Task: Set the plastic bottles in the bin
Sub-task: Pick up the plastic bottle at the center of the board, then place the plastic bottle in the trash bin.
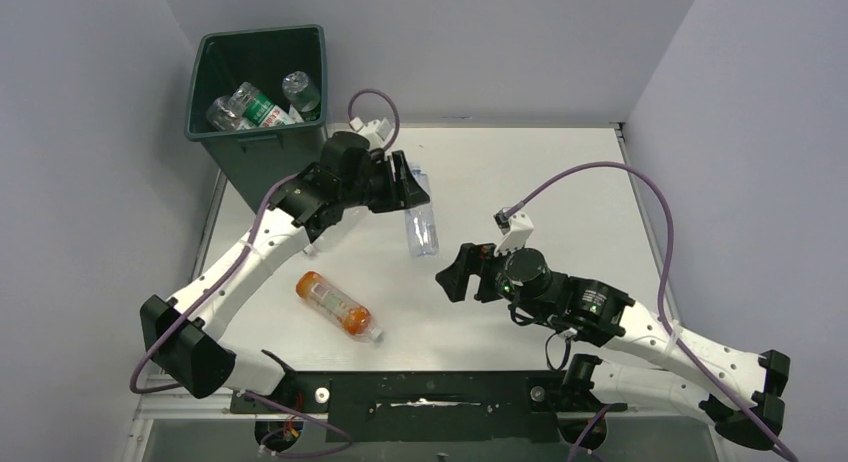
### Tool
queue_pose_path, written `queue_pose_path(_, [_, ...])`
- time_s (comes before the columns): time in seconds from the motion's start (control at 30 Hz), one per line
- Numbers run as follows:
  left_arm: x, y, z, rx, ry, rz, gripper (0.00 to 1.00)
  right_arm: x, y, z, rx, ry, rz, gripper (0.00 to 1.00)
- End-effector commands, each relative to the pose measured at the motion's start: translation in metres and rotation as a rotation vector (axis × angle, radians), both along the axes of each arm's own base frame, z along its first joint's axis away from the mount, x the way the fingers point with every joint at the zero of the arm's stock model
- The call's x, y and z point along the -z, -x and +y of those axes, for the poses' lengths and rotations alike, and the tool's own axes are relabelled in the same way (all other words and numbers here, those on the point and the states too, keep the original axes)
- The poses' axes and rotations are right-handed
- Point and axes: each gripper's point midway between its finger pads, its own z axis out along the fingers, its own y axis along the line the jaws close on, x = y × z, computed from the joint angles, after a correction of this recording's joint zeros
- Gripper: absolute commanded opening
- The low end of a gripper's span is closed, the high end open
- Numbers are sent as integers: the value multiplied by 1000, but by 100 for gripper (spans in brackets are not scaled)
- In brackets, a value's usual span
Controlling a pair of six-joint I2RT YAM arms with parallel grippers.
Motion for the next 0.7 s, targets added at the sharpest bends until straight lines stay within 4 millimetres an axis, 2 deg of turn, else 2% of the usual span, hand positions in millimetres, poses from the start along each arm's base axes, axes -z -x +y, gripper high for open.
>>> queue_pose_path(0.0, [-72,-23,18,-27,65,-157,41,-5,-1,-2,28,-36,-15,98])
queue_pose_path(0.07, [-91,-34,31,-52,70,-193,41,-3,0,-2,26,-35,-11,98])
queue_pose_path(0.2, [-127,-62,69,-127,93,-263,41,0,1,-1,22,-30,1,98])
queue_pose_path(0.47, [-195,-114,167,-305,170,-407,41,6,4,3,15,-37,25,98])
queue_pose_path(0.67, [-234,-147,231,-403,204,-508,41,12,9,5,9,-37,47,98])
